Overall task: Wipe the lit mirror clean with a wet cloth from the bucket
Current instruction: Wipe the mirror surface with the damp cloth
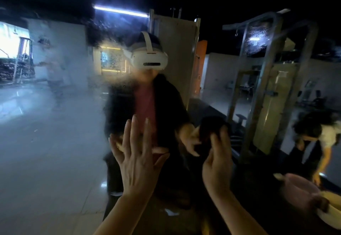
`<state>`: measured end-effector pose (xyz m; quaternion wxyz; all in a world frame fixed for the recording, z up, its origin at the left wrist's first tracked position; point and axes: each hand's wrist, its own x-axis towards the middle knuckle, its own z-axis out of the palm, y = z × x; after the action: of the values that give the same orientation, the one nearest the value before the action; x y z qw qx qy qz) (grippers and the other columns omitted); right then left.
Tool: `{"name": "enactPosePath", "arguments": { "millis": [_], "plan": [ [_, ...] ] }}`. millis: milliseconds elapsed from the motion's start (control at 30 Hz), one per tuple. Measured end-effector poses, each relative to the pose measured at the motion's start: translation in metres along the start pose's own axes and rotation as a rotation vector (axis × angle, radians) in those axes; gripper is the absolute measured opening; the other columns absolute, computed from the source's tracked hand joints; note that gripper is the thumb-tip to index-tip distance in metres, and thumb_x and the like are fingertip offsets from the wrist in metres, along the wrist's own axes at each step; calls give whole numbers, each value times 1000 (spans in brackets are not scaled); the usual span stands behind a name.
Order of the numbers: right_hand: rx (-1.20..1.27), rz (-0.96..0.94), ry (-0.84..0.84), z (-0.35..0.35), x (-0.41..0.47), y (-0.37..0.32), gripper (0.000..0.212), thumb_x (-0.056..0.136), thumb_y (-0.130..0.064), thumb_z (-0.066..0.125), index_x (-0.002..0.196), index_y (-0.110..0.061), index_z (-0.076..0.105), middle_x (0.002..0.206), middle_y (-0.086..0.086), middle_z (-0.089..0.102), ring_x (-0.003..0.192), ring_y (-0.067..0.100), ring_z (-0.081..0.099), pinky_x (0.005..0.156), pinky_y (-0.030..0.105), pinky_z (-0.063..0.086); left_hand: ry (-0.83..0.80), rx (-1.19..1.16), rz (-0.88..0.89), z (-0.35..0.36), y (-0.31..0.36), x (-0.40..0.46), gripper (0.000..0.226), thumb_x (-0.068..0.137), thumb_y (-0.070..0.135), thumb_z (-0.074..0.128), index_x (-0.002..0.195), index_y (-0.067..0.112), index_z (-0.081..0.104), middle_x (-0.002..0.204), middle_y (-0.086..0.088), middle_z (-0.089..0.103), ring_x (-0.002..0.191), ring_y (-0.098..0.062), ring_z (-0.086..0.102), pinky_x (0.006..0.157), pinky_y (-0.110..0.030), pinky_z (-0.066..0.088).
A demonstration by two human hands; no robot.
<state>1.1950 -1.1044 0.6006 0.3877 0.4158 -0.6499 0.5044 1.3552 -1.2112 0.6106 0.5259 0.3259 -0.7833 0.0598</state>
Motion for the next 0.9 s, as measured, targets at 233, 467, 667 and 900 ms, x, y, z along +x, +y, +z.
{"name": "enactPosePath", "arguments": {
  "millis": [233,467,667,900],
  "plan": [
    [-26,-18,74,2,82,-28,44,84,8,46,127,2,57,151,23,38,142,37,34,117,16,15,171,-55,-5,-10,27,40,77,96,55,36,154,6,25,163,-13,11,151,-31,3,118,-61,-3],
    [81,-74,126,-24,85,0,38,92,3,39,127,7,55,146,18,39,138,18,34,112,22,35,255,26,38,-19,22,70,82,92,44,57,155,6,20,163,-13,13,152,-28,1,120,-55,-7],
    [-8,-199,80,-6,122,-25,29,88,5,42,111,3,59,139,21,47,112,14,51,102,12,39,267,42,38,-26,11,98,83,93,47,52,155,4,17,163,-15,9,152,-27,-2,120,-55,-3],
    [88,-406,-40,-17,95,-18,37,97,-7,33,131,-3,46,153,8,32,143,16,30,114,19,33,262,85,34,-20,11,99,85,93,51,50,155,4,17,163,-16,8,152,-29,2,118,-63,7]
  ]
}}
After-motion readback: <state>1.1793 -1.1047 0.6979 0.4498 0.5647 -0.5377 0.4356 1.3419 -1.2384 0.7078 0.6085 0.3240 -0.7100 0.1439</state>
